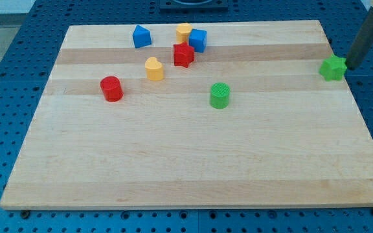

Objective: Move your arm to the bottom right of the green star

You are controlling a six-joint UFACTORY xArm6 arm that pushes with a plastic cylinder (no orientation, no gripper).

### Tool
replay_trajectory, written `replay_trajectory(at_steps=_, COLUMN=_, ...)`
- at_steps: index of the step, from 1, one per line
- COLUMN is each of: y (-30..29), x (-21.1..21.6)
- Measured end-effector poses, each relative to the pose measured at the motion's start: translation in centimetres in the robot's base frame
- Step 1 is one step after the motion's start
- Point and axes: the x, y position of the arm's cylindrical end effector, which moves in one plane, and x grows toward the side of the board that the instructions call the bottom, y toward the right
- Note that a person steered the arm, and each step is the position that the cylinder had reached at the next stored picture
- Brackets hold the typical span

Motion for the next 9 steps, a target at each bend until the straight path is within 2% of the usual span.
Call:
replay_trajectory(at_steps=3, y=-5.9, x=1.0)
replay_trajectory(at_steps=5, y=-9.3, x=6.1)
replay_trajectory(at_steps=6, y=-9.3, x=6.5)
replay_trajectory(at_steps=7, y=-9.3, x=6.2)
replay_trajectory(at_steps=9, y=-7.3, x=2.9)
